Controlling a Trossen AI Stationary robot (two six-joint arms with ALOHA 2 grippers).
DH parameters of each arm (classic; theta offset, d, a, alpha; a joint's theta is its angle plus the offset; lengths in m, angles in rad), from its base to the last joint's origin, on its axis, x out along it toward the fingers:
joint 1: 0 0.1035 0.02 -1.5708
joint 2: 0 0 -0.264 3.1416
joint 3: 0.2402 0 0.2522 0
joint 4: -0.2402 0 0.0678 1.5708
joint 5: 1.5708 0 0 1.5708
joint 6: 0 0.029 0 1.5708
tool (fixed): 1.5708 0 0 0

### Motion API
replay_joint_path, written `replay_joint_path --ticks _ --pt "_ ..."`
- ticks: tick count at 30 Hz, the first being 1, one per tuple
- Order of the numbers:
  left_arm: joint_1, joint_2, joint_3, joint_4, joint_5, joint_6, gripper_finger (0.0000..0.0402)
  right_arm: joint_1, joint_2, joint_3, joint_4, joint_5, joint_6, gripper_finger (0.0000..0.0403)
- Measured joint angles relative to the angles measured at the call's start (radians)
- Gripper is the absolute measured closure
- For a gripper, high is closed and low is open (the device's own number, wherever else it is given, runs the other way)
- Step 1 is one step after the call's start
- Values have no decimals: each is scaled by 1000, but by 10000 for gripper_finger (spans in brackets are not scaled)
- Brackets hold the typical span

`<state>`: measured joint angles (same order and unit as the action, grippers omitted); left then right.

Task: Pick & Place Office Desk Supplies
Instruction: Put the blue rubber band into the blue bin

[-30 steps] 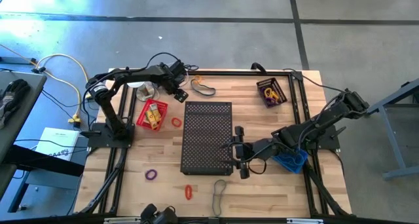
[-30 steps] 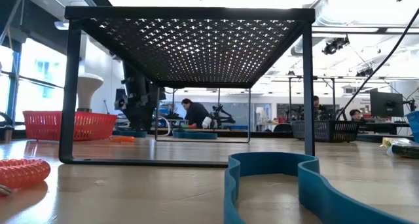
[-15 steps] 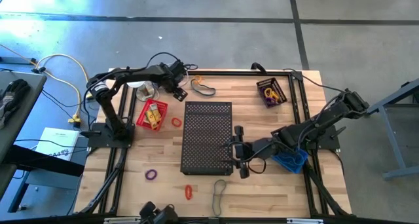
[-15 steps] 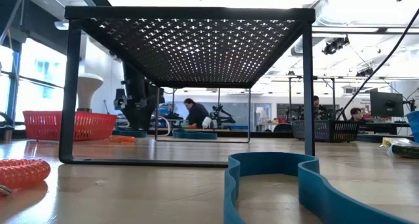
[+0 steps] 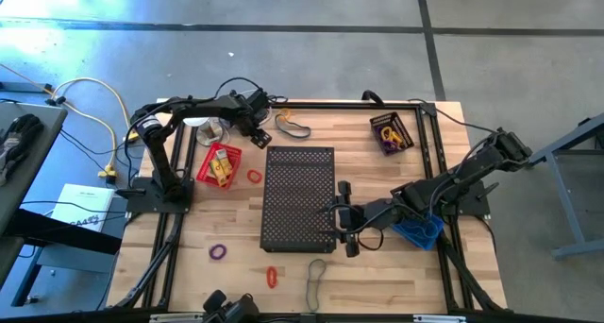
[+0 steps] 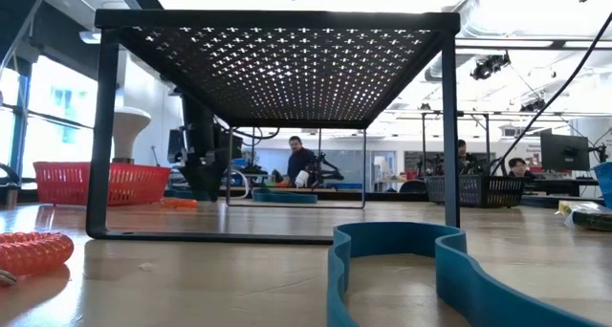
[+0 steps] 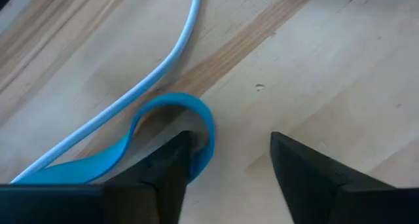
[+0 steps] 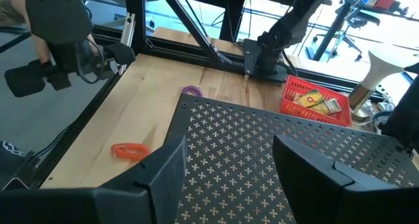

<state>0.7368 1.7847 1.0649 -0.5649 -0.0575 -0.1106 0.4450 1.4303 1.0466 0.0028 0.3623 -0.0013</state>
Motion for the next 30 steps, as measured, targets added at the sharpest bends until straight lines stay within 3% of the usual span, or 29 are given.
replay_joint_path --ticks 3,8,10,15,18,21,28,30 --pt "0 0 0 0 0 -2 257 0 0 0 0 0 0 185" --pt "-22 0 2 -9 -24 -3 370 0 0 0 0 0 1 185" --pt "-40 0 2 -13 -59 5 392 0 0 0 0 0 3 185" --pt "-94 -38 10 -80 -94 31 397 0 0 0 0 -31 4 185" --pt "-142 -100 48 -135 -187 31 399 0 0 0 0 -52 5 185" --pt "-190 -177 83 -216 -261 28 399 0 0 0 -1 -56 5 185" --pt "-346 -410 175 -266 -273 -34 400 0 0 0 -1 -57 95 185" --pt "-409 -473 194 -263 -332 -37 400 0 0 0 -1 -81 116 185"
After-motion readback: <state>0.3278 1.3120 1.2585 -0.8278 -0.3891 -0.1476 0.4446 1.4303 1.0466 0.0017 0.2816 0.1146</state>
